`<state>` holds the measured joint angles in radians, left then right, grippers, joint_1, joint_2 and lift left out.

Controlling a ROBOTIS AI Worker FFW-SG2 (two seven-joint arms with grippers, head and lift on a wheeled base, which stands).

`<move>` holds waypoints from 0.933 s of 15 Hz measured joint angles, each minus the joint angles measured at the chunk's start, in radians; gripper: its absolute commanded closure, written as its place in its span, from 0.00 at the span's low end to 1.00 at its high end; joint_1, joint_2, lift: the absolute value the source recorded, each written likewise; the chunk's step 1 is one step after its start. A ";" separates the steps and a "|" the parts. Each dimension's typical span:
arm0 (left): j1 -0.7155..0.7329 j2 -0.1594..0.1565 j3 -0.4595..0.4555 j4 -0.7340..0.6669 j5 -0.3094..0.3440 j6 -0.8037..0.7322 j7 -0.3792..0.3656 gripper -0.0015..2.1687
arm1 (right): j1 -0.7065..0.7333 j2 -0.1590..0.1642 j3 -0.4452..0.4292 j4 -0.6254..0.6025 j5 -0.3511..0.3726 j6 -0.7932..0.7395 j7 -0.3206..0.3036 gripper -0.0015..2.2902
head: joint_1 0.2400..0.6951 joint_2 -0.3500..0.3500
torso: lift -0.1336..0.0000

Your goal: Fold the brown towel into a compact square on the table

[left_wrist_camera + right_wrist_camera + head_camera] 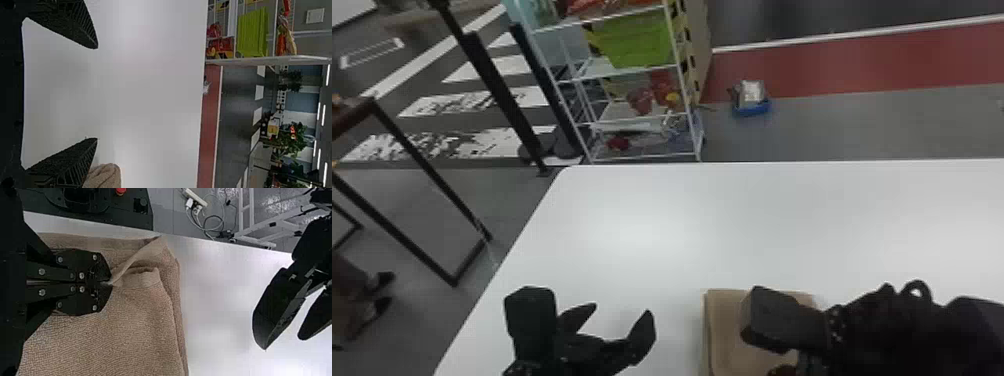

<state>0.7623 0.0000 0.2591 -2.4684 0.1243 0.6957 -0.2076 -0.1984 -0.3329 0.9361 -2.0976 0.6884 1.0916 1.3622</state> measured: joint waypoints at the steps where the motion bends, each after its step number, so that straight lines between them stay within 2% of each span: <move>1: 0.000 0.000 0.000 0.000 0.000 0.000 -0.001 0.02 | -0.001 0.000 -0.016 0.000 -0.008 -0.005 0.000 0.76 | 1.00 1.00 | 0.07; 9: 0.004 0.000 0.021 0.009 0.010 0.000 -0.020 0.02 | -0.010 0.020 -0.155 0.048 -0.067 -0.059 0.000 0.76 | 1.00 1.00 | 0.07; 12: 0.008 0.000 0.053 0.018 0.039 -0.005 -0.066 0.05 | -0.010 0.024 -0.214 0.024 -0.108 -0.048 0.000 0.76 | 1.00 1.00 | 0.07; 14: 0.007 0.000 0.070 0.028 0.052 -0.007 -0.098 0.11 | -0.010 0.025 -0.251 -0.004 -0.146 -0.037 0.000 0.76 | 1.00 1.00 | 0.07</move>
<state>0.7697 0.0000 0.3295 -2.4400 0.1766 0.6883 -0.3061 -0.2088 -0.3081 0.6852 -2.1014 0.5426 1.0544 1.3622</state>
